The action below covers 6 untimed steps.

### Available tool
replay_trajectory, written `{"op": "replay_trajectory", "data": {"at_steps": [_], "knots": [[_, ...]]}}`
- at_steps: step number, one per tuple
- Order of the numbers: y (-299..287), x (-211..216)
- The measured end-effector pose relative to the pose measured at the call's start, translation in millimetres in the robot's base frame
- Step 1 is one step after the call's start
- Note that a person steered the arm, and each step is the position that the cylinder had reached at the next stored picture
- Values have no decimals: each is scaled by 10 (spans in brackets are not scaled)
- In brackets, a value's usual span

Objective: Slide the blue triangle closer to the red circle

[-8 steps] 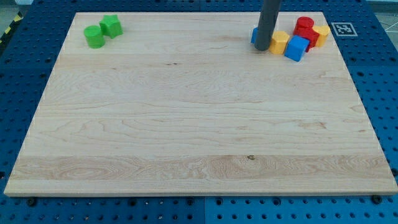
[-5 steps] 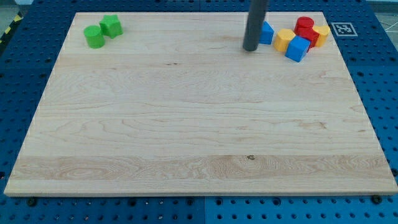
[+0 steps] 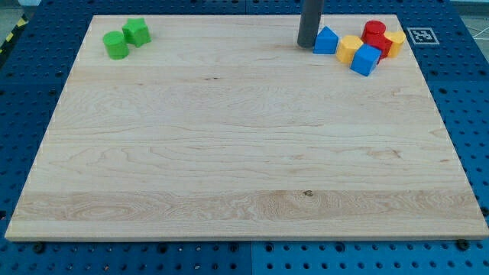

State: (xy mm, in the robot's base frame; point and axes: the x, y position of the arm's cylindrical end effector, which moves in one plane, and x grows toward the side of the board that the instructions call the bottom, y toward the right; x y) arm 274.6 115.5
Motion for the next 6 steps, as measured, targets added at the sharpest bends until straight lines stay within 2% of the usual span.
{"op": "replay_trajectory", "data": {"at_steps": [3, 6], "knots": [[89, 0], [501, 0]]}}
